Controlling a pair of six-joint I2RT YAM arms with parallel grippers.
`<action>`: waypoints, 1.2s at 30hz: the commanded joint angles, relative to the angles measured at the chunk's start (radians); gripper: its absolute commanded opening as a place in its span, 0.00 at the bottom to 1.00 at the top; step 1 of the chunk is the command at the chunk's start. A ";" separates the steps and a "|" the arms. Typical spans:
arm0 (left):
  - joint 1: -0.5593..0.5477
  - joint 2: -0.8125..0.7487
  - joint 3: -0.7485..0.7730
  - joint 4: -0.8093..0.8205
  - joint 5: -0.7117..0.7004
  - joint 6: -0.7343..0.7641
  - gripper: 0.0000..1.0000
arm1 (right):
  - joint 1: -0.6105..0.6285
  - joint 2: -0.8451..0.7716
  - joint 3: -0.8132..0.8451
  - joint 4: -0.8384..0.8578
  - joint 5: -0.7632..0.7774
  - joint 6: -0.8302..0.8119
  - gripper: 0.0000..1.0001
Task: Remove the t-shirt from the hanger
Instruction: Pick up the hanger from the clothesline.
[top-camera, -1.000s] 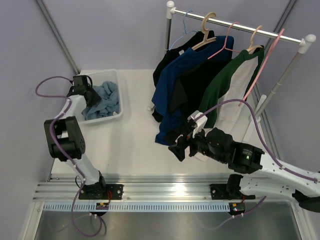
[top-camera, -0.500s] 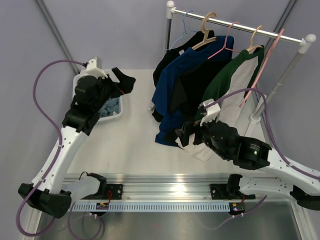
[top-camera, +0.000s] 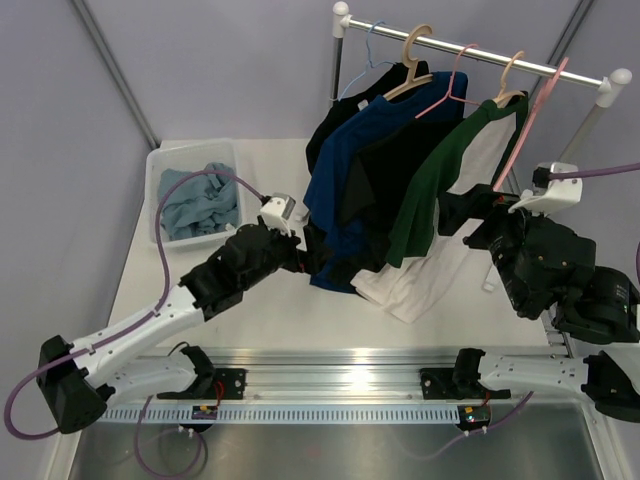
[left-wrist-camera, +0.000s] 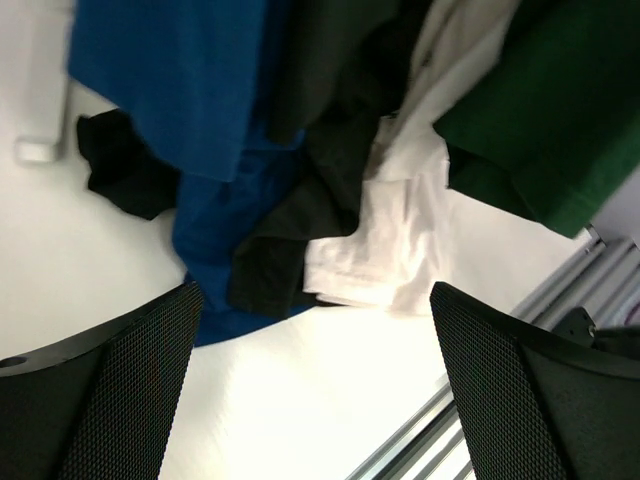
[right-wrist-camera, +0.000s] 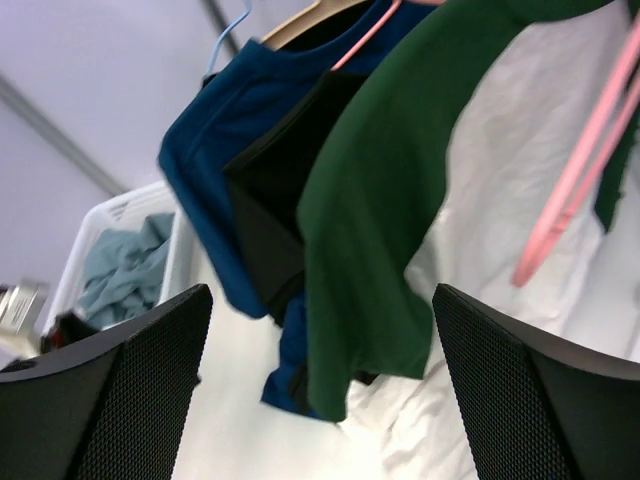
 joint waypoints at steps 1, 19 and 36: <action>-0.044 0.002 -0.065 0.235 0.064 0.059 0.99 | 0.006 0.028 0.037 0.002 0.192 -0.062 1.00; -0.052 -0.137 -0.179 0.212 0.081 0.084 0.99 | -0.362 0.375 0.381 0.014 0.074 -0.147 1.00; -0.053 -0.105 -0.235 0.195 -0.101 0.161 0.99 | -0.644 0.558 0.436 0.003 -0.083 -0.103 1.00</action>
